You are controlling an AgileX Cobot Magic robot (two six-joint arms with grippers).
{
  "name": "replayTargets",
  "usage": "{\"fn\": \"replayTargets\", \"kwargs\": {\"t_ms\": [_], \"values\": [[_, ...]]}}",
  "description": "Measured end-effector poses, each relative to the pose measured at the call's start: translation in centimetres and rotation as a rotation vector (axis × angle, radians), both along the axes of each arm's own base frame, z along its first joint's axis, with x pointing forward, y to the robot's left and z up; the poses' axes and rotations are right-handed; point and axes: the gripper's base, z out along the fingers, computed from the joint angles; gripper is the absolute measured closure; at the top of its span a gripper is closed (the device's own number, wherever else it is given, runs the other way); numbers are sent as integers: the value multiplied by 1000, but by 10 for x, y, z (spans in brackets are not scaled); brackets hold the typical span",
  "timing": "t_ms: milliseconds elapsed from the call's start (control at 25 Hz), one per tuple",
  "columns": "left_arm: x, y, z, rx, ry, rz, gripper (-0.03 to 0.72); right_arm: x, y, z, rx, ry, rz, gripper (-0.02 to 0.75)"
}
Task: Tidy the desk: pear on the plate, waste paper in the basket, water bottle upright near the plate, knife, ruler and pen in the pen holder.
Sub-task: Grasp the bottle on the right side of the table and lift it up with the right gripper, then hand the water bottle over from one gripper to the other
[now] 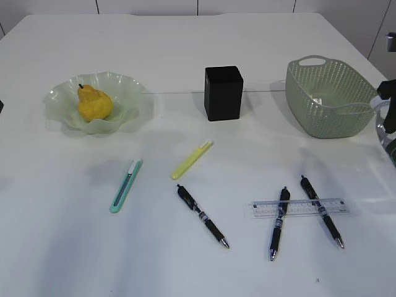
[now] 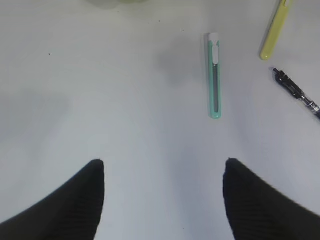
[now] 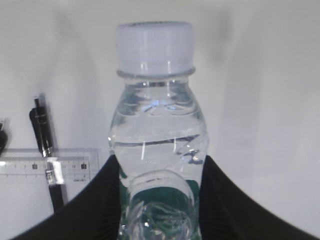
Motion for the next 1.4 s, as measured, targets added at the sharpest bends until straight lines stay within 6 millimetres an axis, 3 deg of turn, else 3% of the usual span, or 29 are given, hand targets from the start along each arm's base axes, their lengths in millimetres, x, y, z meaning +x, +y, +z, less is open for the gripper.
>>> {"fn": "replayTargets", "kwargs": {"t_ms": [320,640,1000,1400], "values": [[-1,0,0,2,6,-3,161,-62,21,44,15,-115,44,443],[-2,0,-1,4,20,-7,161,-109,81,69,19,-223,261,443],[-2,0,-1,5,19,-8,161,-108,136,84,256,-444,455,443],[-1,0,-1,5,16,-8,161,-105,166,110,604,-701,601,443]]}}
